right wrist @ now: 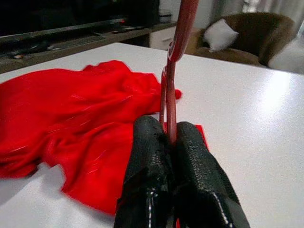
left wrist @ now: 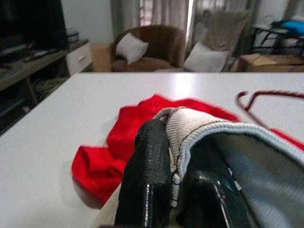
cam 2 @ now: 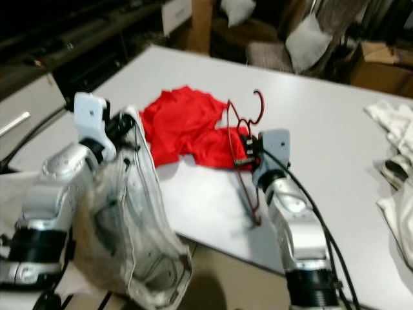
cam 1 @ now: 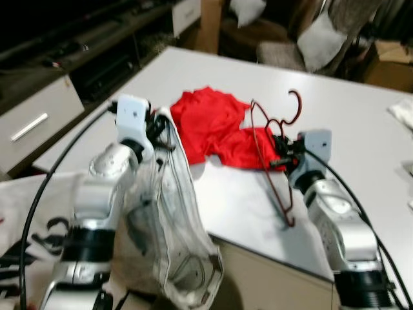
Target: Hang hanger
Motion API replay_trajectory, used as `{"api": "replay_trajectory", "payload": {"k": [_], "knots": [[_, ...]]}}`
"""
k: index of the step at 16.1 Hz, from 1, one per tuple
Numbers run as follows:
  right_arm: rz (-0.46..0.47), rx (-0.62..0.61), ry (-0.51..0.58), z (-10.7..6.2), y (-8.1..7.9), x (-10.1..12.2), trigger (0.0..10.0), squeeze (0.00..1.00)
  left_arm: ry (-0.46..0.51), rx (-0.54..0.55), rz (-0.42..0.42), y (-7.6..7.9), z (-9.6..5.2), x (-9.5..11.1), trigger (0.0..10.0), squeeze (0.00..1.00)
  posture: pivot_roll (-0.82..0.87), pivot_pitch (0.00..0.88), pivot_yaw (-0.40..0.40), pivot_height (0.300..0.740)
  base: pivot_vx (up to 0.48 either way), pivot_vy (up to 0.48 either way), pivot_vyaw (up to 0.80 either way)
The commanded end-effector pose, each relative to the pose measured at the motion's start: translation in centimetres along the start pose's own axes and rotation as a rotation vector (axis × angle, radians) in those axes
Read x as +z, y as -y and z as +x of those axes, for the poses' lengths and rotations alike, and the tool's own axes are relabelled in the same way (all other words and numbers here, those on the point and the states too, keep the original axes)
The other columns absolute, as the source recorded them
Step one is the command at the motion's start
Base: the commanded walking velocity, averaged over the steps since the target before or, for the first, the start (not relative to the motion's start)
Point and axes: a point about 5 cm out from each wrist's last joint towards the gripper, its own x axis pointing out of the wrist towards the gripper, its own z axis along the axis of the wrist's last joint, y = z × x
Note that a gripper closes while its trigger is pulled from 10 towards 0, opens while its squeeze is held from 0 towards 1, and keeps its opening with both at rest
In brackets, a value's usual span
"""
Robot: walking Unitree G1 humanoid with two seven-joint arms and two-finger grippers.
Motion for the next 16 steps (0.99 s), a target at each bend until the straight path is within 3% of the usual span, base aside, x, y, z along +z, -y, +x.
{"api": "replay_trajectory", "payload": {"k": [1, 4, 7, 10, 11, 13, 15, 16], "knots": [[-0.027, 0.024, 0.034, -0.2, 0.3, 1.2, 10.0, 0.0, 0.176, -0.102, 0.007, 1.3, 0.9, 5.0, 10.0, 0.0, -0.05, 0.0, 0.017, 0.74, 0.0, 0.0, 0.0], [-0.058, 0.034, 0.069, -0.1, 1.2, 2.6, 10.0, 0.0, 0.267, -0.192, -0.151, 2.3, 2.2, 8.0, 10.0, 0.0, -0.06, 0.0, 0.017, 0.74, 0.0, 0.0, 0.0], [-0.044, -0.001, 0.103, 0.1, 2.1, 3.5, 10.0, 0.0, 0.342, -0.293, -0.205, 3.3, 3.8, 11.1, 10.0, 0.0, -0.05, 0.0, 0.008, 0.74, 0.0, 0.0, 0.0], [0.005, -0.147, 0.147, 0.2, 3.9, 4.0, 10.0, 0.0, 0.484, -0.531, -0.161, 6.9, 5.8, 17.2, 10.0, 0.0, -0.05, 0.0, 0.001, 0.74, 0.0, 0.0, 0.0], [0.013, -0.185, 0.166, 0.1, 4.5, 4.3, 10.0, 0.0, 0.579, -0.596, -0.181, 7.7, 5.7, 19.7, 10.0, 0.0, -0.05, 0.0, 0.01, 0.74, 0.0, 0.0, 0.0], [0.017, -0.222, 0.195, -0.3, 5.0, 4.7, 10.0, 0.0, 0.717, -0.651, -0.304, 7.6, 5.2, 23.0, 10.0, 0.0, -0.06, 0.0, 0.027, 0.74, 0.0, 0.0, 0.0], [0.022, -0.252, 0.207, -0.8, 5.2, 4.7, 10.0, 0.0, 0.757, -0.579, -0.358, 6.2, 5.7, 23.3, 10.0, 0.0, -0.08, 0.0, 0.044, 0.74, 0.0, 0.0, 0.0], [0.026, -0.265, 0.2, -1.1, 5.2, 4.4, 10.0, 0.0, 0.657, -0.486, -0.333, 5.3, 7.0, 20.5, 10.0, 0.0, -0.08, 0.0, 0.05, 0.74, 0.0, 0.0, 0.0]]}}
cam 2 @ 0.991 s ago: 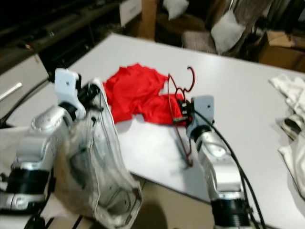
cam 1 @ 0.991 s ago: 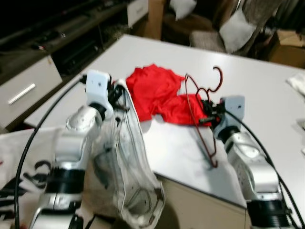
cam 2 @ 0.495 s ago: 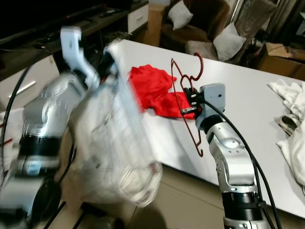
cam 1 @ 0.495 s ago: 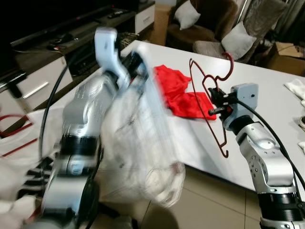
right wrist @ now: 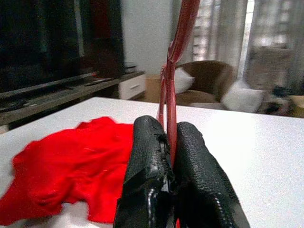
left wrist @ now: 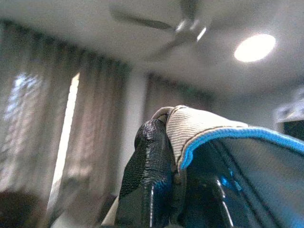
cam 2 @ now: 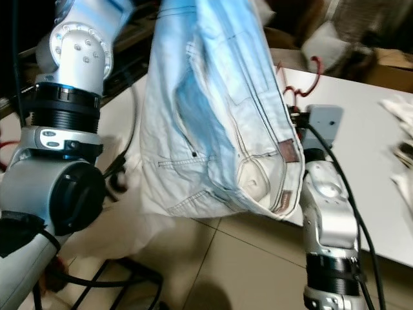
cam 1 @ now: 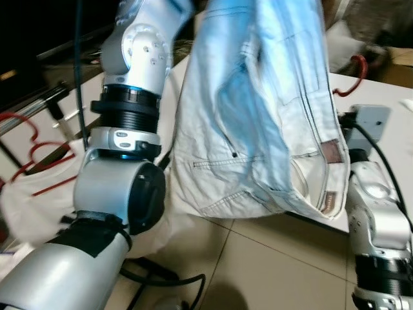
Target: Hang hanger
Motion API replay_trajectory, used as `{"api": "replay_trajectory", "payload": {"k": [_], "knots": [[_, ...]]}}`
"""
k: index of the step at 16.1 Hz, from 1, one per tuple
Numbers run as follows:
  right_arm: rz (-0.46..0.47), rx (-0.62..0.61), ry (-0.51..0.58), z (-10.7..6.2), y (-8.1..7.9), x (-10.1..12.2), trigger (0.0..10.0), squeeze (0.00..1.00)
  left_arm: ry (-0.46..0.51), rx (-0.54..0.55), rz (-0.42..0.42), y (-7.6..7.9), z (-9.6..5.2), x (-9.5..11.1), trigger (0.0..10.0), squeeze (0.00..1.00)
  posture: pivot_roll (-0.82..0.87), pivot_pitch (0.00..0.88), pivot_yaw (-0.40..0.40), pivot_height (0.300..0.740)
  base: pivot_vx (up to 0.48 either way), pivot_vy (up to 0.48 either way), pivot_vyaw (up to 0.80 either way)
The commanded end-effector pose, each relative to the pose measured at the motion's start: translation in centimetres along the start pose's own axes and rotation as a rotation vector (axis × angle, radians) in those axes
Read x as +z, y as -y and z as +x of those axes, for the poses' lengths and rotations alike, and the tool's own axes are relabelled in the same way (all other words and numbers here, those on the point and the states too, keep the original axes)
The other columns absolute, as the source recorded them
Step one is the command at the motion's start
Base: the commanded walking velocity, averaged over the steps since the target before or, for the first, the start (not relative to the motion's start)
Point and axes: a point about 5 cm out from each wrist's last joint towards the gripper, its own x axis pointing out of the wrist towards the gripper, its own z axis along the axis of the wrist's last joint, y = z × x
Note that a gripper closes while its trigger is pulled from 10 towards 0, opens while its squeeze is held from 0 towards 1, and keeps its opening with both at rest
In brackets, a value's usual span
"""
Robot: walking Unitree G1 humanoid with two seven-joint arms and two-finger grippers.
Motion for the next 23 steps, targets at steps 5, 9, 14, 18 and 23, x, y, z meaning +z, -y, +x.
{"api": "replay_trajectory", "payload": {"k": [5, 9, 14, 18, 23], "knots": [[0.012, -0.031, 0.013, -0.4, 0.0, 0.2, 10.0, 0.0, -0.376, 0.239, 0.167, -2.9, -8.0, -9.4, 10.0, 0.0, -0.08, 0.0, 0.039, 0.74, 0.0, 0.0, 0.0], [0.014, 0.025, -0.035, -0.4, -1.0, -0.3, 10.0, 0.0, -0.457, 0.32, 0.228, -2.3, -12.2, -11.9, 10.0, 0.0, -0.08, 0.0, 0.027, 0.74, 0.0, 0.0, -0.14], [0.043, 0.088, -0.069, -0.9, -3.1, -1.1, 10.0, 0.0, -0.483, 0.406, 0.346, -2.7, -15.8, -11.1, 10.0, 0.0, -0.08, 0.0, 0.014, 0.74, 0.0, 0.0, -0.8], [0.021, 0.165, -0.071, -0.8, -3.9, -0.9, 10.0, 0.0, -0.461, 0.522, 0.359, -3.8, -16.9, -9.7, 10.0, 0.0, -0.08, 0.0, 0.008, 0.74, 0.136, 0.0, -0.58], [0.006, 0.192, -0.092, -1.1, -4.6, -1.4, 10.0, 0.0, -0.47, 0.591, 0.373, -4.6, -17.8, -9.2, 10.0, 0.0, -0.08, 0.0, 0.006, 0.74, 0.358, 0.0, 0.0]]}}
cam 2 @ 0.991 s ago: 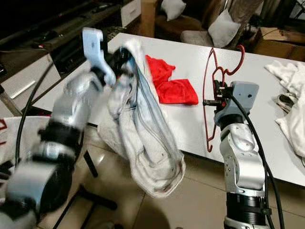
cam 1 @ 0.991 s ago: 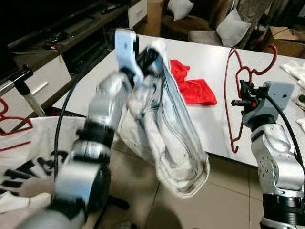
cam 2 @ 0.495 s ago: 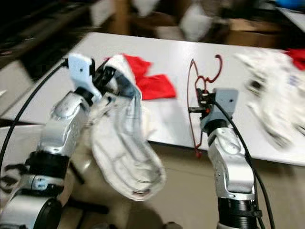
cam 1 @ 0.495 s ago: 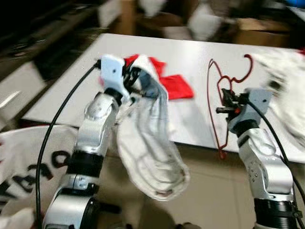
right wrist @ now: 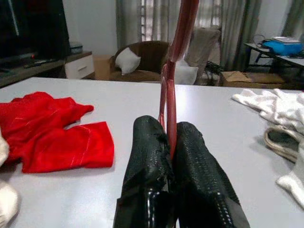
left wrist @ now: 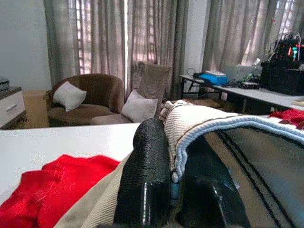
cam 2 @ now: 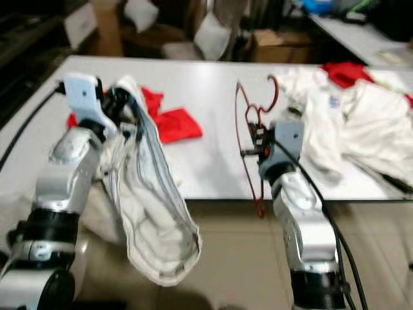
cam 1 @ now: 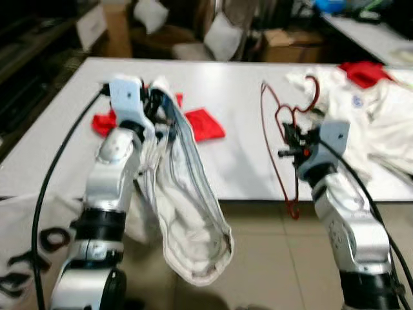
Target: Hang hanger
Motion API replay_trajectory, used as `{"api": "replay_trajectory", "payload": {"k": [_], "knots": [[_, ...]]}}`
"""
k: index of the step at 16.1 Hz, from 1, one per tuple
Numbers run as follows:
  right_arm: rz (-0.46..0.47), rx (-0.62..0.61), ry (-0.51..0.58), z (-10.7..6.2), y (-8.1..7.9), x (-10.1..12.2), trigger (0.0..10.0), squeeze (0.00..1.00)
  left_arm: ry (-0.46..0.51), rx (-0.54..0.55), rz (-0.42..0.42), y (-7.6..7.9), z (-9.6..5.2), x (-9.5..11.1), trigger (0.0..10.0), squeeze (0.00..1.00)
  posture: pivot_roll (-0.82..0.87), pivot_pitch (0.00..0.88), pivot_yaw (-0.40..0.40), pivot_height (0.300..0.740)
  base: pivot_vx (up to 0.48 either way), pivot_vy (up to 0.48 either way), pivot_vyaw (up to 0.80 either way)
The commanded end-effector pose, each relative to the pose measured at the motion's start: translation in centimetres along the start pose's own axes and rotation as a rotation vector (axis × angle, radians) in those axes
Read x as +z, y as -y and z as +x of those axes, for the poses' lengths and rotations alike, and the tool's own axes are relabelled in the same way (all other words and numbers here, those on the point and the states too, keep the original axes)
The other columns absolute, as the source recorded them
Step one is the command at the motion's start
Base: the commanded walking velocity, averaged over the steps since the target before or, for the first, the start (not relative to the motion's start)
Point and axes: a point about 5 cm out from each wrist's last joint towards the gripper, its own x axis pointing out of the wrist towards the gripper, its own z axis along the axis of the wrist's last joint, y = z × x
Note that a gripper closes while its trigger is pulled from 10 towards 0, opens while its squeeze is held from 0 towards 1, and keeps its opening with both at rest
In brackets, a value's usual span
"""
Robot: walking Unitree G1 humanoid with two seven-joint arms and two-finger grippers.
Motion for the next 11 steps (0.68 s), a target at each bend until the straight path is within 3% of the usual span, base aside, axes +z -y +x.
{"api": "replay_trajectory", "payload": {"k": [1, 5, 7, 11], "knots": [[-0.009, 0.0, 0.001, -0.1, 0.1, 0.2, 10.0, 0.0, 0.001, 0.005, 0.001, 0.1, -0.1, 0.2, 10.0, 0.0, -0.08, 0.0, 0.006, 0.74, 0.409, 0.0, 0.0], [0.003, -0.007, 0.002, -0.1, 0.3, 0.3, 10.0, 0.0, 0.006, -0.009, -0.01, 0.5, 0.1, 0.6, 10.0, 0.0, -0.08, 0.0, 0.01, 0.74, 0.421, 0.0, 0.0], [-0.002, -0.008, 0.001, -0.1, 0.3, 0.4, 10.0, 0.0, 0.012, -0.022, -0.011, 0.7, 0.2, 0.8, 10.0, 0.0, -0.08, 0.0, 0.011, 0.74, 0.42, 0.0, -0.79], [-0.011, 0.001, 0.037, -0.2, 0.6, 1.0, 10.0, 0.0, 0.025, -0.041, -0.001, 0.9, 0.5, 1.6, 10.0, 0.0, -0.08, 0.0, 0.014, 0.74, 0.417, 0.0, 0.0]]}}
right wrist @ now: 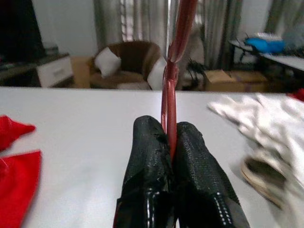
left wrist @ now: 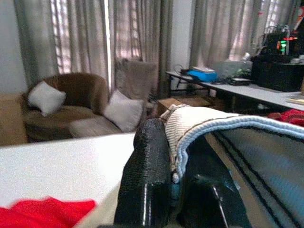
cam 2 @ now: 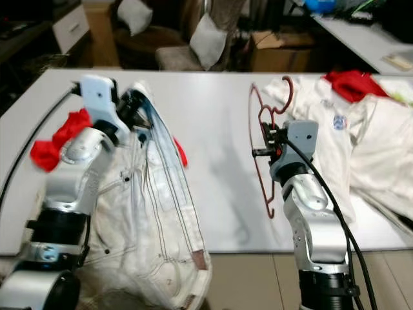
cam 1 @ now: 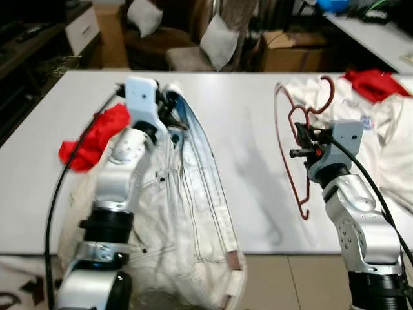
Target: Hang hanger
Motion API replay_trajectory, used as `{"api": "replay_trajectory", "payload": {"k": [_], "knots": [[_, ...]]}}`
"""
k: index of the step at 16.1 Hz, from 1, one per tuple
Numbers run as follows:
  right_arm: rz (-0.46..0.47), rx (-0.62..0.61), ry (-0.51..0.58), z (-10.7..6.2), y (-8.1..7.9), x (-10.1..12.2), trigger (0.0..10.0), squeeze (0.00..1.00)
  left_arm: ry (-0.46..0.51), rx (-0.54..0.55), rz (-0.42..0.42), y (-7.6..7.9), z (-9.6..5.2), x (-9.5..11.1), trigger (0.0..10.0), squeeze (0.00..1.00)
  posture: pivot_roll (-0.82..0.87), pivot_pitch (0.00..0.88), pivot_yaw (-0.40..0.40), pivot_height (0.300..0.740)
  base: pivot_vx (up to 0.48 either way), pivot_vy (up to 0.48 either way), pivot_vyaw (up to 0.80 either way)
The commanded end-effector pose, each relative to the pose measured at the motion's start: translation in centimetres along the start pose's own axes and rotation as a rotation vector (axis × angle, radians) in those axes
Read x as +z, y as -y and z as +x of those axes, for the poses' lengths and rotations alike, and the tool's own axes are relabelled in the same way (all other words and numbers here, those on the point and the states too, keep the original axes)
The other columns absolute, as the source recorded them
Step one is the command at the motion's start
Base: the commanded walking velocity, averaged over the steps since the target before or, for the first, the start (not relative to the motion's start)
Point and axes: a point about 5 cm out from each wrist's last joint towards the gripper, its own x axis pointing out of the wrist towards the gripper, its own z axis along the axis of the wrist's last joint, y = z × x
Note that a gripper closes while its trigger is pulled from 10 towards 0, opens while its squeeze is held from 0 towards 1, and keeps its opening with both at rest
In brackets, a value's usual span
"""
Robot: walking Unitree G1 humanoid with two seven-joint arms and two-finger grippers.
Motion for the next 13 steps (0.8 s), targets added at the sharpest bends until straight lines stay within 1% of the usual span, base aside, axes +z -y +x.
{"api": "replay_trajectory", "payload": {"k": [1, 2, 3, 4, 5, 6, 7, 8, 9, 10, 11, 12, 13], "knots": [[0.014, 0.059, 0.031, 0.1, -0.8, 0.7, 10.0, 0.0, 0.037, 0.018, 0.029, -0.7, 0.2, 1.5, 10.0, 0.0, -0.08, 0.0, 0.015, 0.74, 0.375, 0.0, 0.0], [0.014, 0.097, 0.045, 0.0, -0.8, 1.1, 10.0, 0.0, 0.052, -0.016, 0.035, -0.4, 0.5, 2.4, 10.0, 0.0, -0.07, 0.0, 0.012, 0.74, 0.0, 0.0, 0.0], [0.021, 0.188, 0.082, -0.2, -0.6, 2.3, 10.0, 0.0, 0.096, -0.106, 0.078, 0.4, 1.6, 4.6, 10.0, 0.0, -0.07, 0.0, 0.009, 0.74, 0.0, 0.0, 0.0], [0.029, 0.216, 0.096, -0.3, -0.5, 2.7, 10.0, 0.0, 0.113, -0.136, 0.093, 0.6, 1.9, 5.3, 10.0, 0.0, -0.07, 0.0, 0.009, 0.74, 0.0, 0.0, 0.0], [0.026, 0.273, 0.123, -0.6, -0.3, 3.5, 10.0, 0.0, 0.149, -0.183, 0.114, 1.1, 2.6, 6.8, 10.0, 0.0, -0.06, 0.0, 0.006, 0.74, 0.0, 0.0, 0.0], [0.037, 0.332, 0.161, -1.0, -0.2, 4.5, 10.0, 0.0, 0.195, -0.251, 0.131, 1.8, 3.5, 8.8, 10.0, 0.0, -0.06, 0.0, 0.004, 0.74, 0.0, 0.0, 0.0], [0.041, 0.348, 0.173, -1.2, -0.1, 4.9, 10.0, 0.0, 0.207, -0.273, 0.136, 2.0, 3.7, 9.5, 10.0, 0.0, -0.06, 0.0, 0.004, 0.74, 0.0, 0.0, 0.0], [0.05, 0.392, 0.203, -1.5, 0.1, 5.6, 10.0, 0.0, 0.244, -0.299, 0.16, 2.3, 4.6, 11.4, 10.0, 0.0, -0.05, 0.0, 0.006, 0.74, 0.0, 0.0, 0.0], [0.059, 0.423, 0.231, -1.9, 0.4, 6.3, 10.0, 0.0, 0.291, -0.322, 0.156, 2.5, 5.5, 13.6, 10.0, 0.0, -0.05, 0.0, 0.006, 0.74, 0.0, 0.0, 0.0], [0.064, 0.429, 0.247, -2.0, 0.7, 6.7, 10.0, 0.0, 0.323, -0.334, 0.158, 2.6, 6.1, 15.2, 10.0, 0.0, -0.05, 0.0, 0.004, 0.74, 0.0, 0.0, 0.0], [0.066, 0.424, 0.254, -2.1, 1.0, 6.8, 10.0, 0.0, 0.338, -0.342, 0.162, 2.8, 6.5, 16.2, 10.0, 0.0, -0.05, 0.0, 0.004, 0.74, 0.0, 0.0, 0.0], [0.068, 0.35, 0.262, -1.7, 2.1, 7.0, 10.0, 0.0, 0.376, -0.395, 0.14, 4.1, 7.6, 18.6, 10.0, 0.0, -0.05, 0.0, 0.001, 0.74, 0.0, 0.0, 0.0], [0.08, 0.27, 0.259, -1.2, 3.1, 6.9, 10.0, 0.0, 0.394, -0.435, 0.123, 5.2, 8.2, 19.8, 10.0, 0.0, -0.05, 0.0, 0.002, 0.74, 0.0, 0.0, 0.0]]}}
